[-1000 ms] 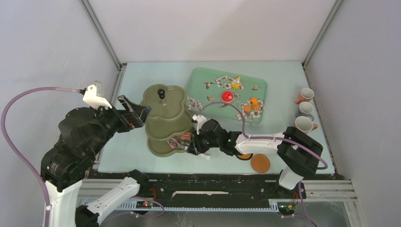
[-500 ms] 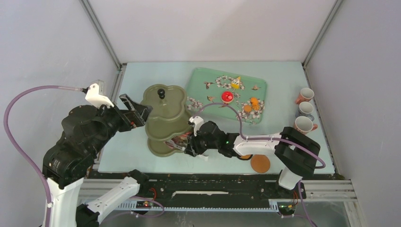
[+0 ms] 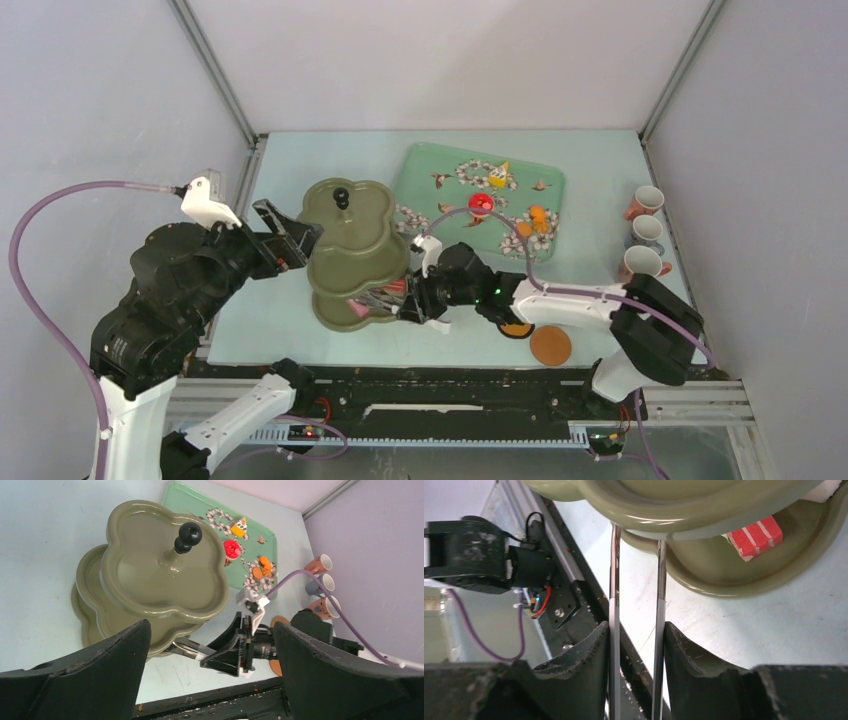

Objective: Serve the afternoon tea

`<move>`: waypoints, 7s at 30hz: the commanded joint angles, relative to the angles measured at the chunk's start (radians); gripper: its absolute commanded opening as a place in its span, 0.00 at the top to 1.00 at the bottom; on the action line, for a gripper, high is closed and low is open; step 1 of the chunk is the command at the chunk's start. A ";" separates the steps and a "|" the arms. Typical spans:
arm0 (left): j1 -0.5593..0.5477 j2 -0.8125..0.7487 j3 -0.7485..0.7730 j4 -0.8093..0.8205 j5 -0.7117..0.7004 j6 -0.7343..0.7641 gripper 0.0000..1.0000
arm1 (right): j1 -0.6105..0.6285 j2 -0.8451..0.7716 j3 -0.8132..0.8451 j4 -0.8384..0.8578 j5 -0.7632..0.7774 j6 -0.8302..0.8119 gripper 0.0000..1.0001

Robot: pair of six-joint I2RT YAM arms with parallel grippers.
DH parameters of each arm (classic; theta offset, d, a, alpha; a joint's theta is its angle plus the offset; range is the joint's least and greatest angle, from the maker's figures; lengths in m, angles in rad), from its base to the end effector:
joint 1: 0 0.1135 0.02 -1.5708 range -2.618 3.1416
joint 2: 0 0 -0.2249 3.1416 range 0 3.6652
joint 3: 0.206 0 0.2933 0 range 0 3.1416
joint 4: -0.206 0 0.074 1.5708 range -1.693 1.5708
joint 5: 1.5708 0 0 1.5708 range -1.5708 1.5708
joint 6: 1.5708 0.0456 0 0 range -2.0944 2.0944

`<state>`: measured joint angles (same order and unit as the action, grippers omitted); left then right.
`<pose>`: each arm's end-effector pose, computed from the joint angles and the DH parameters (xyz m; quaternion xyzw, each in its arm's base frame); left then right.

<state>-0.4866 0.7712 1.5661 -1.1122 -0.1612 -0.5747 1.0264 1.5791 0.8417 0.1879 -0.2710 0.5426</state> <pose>0.1184 -0.0543 0.4801 -0.0827 0.8044 -0.2396 0.5372 0.1839 0.3274 0.1282 -0.2712 0.8234 0.4255 0.2595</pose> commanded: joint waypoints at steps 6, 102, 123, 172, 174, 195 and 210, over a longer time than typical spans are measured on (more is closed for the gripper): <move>-0.002 0.007 -0.021 0.060 0.014 0.039 0.00 | -0.067 -0.220 -0.088 -0.259 -0.221 -0.043 0.59; -0.002 0.193 0.153 0.088 -0.029 0.352 0.00 | -1.078 0.358 0.531 -0.713 -0.611 -0.012 0.55; -0.003 0.181 0.141 0.084 -0.025 0.354 0.00 | -0.938 0.279 0.386 -0.458 -0.666 0.212 0.56; -0.001 0.168 0.128 0.088 -0.005 0.360 0.00 | -0.976 0.449 0.441 -0.371 -0.679 0.250 0.56; -0.002 0.167 0.126 0.088 -0.008 0.361 0.00 | -0.976 0.449 0.443 -0.364 -0.673 0.257 0.59; -0.002 0.168 0.126 0.096 0.001 0.358 0.00 | -1.008 0.346 0.442 -0.299 -0.762 0.333 1.00; -0.003 0.162 0.133 0.115 -0.029 0.314 0.00 | -1.017 0.178 0.441 -0.663 -0.826 0.032 1.00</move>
<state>-0.4866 0.9398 1.6924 -1.0550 -0.1806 -0.2367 0.0124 1.8698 1.2465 -0.3180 -1.0237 0.7212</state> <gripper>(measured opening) 0.996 0.417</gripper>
